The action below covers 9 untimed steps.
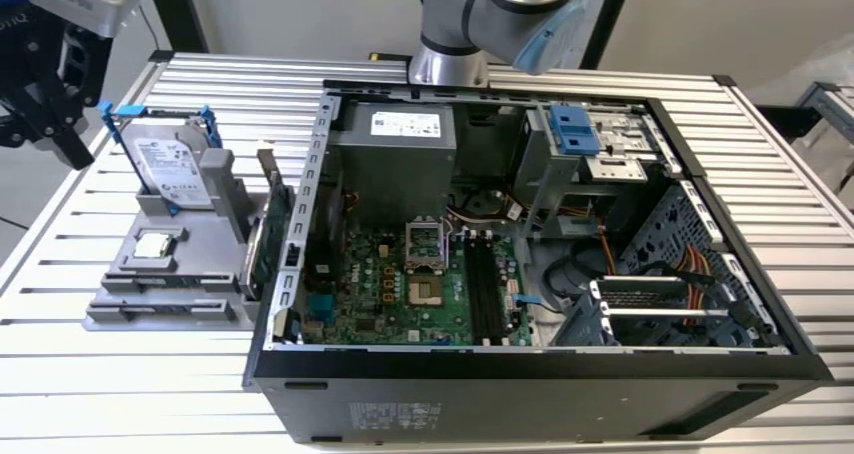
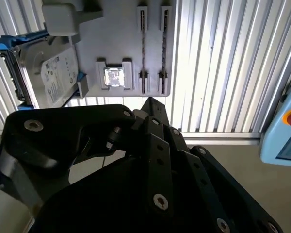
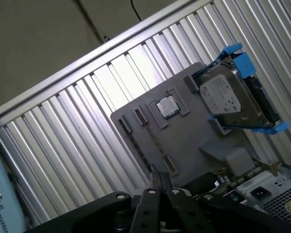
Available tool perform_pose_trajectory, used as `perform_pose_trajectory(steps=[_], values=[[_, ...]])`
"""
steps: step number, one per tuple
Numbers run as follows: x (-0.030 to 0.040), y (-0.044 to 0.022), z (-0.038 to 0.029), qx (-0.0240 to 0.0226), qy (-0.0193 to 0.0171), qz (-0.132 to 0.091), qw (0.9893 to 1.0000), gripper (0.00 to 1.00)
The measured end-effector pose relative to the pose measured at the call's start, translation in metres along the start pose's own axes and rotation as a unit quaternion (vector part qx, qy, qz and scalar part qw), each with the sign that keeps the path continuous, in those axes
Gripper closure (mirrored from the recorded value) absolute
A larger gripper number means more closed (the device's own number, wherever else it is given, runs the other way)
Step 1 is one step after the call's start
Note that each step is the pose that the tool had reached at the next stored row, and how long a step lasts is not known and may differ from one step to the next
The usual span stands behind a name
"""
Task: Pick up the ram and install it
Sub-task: 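Pick up the ram and move it above insertion slot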
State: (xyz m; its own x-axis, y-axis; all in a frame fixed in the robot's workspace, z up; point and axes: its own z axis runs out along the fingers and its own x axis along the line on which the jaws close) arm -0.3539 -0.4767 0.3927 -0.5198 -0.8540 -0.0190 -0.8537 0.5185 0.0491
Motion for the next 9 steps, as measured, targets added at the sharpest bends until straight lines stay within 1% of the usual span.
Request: perform_pose_trajectory(steps=[4, 9], values=[[0.0, 0.0, 0.0, -0.0003, 0.0007, -0.015, 0.9999, 1.0], [0.0, 0.0, 0.0, -0.0006, 0.0016, -0.033, 0.9994, 1.0]])
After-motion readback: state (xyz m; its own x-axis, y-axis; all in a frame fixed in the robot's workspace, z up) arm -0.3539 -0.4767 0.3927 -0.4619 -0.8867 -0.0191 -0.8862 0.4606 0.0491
